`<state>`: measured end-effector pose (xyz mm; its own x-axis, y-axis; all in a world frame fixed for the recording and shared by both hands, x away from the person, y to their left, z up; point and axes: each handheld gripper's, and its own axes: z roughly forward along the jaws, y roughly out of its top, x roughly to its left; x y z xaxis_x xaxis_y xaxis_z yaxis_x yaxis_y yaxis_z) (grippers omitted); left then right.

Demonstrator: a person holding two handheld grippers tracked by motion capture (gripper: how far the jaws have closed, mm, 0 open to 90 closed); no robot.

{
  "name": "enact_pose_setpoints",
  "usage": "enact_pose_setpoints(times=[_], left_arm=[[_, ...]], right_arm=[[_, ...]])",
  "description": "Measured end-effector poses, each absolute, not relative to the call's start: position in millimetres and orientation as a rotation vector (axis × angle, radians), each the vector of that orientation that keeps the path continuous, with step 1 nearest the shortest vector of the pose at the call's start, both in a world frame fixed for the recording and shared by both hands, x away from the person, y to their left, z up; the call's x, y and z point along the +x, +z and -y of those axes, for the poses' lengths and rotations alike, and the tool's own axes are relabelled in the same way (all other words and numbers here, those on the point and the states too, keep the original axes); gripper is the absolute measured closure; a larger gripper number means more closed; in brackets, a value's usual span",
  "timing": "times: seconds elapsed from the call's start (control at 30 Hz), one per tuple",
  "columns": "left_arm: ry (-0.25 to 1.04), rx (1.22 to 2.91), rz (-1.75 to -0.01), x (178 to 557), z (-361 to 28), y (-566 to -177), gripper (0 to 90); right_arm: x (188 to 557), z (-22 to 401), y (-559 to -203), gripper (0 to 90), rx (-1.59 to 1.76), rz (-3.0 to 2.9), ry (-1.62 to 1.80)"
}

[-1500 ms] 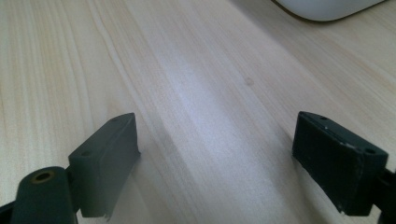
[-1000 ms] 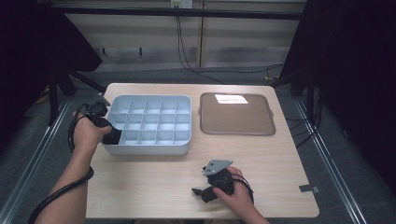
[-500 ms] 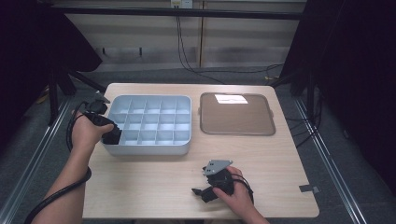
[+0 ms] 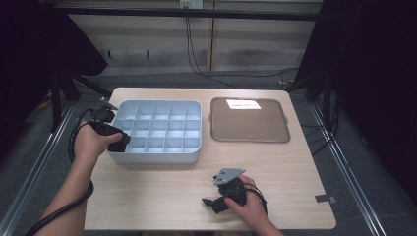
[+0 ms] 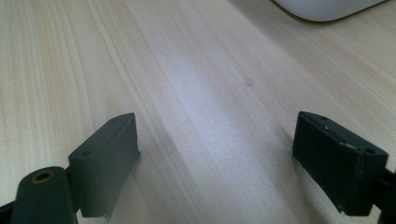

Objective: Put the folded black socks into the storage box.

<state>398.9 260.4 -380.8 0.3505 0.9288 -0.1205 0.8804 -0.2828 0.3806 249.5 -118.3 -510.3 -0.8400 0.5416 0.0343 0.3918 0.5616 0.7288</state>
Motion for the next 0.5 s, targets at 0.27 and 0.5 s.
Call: enact_pose_setpoints(times=[0.27,0.5], left_arm=[[0.163,2.251,-1.562,389,-255,-378,36.2],[0.158,2.273,-1.473,382,-249,-373,35.2]], right_arm=[[250,118,-510,14.2,0.787,-2.601,1.141],[250,118,-510,14.2,0.787,-2.601,1.141]])
